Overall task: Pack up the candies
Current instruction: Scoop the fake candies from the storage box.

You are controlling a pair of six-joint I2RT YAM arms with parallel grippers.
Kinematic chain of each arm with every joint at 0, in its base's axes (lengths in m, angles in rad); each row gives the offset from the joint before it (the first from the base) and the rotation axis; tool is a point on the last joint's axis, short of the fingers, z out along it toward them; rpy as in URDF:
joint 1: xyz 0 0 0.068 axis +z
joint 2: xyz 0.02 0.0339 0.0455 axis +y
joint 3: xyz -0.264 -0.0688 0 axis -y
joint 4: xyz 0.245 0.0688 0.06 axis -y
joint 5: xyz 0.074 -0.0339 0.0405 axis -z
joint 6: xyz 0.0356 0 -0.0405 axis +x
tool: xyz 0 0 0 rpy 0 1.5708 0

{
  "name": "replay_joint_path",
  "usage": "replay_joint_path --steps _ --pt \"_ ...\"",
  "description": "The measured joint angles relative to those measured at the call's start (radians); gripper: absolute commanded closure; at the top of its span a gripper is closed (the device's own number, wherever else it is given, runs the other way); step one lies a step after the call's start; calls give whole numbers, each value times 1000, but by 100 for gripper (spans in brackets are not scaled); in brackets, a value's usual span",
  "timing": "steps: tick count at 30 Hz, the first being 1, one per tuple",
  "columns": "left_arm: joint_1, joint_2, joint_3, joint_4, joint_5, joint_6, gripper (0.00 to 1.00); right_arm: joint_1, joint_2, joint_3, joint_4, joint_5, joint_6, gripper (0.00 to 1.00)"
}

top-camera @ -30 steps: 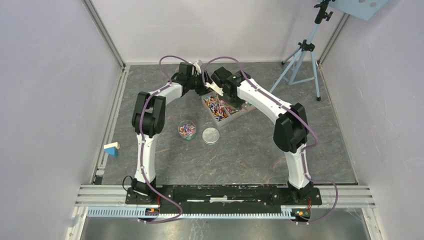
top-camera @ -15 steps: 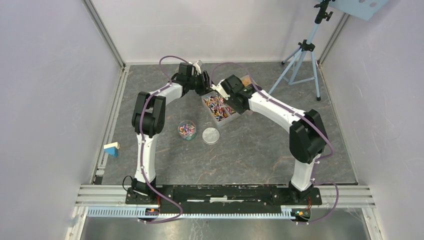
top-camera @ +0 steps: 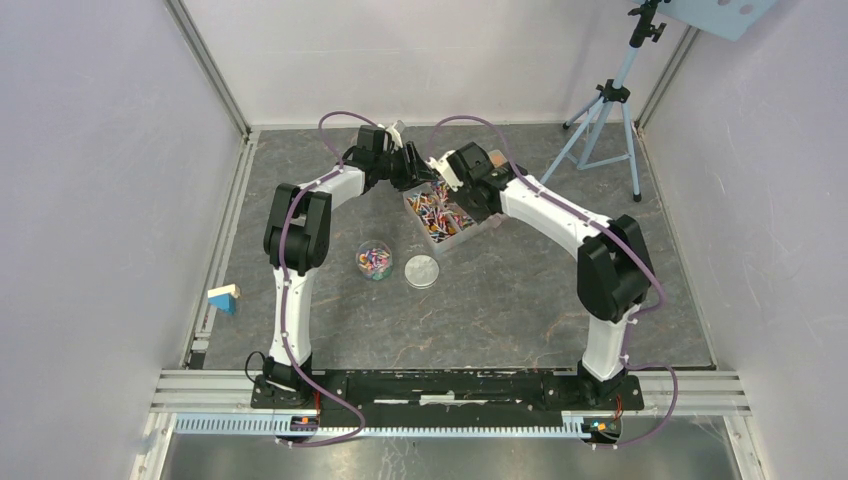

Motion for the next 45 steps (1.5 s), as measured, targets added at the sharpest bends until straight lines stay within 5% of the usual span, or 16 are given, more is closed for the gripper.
replay_joint_path --steps 8,29,45 --pt "0 0 0 0 1 0 44 1 55 66 -57 10 -5 100" --pt "0 0 0 -32 24 0 44 -25 -74 -257 230 -12 -46 100" --pt "0 0 0 -42 34 0 44 -46 -151 -368 297 -50 -53 100"
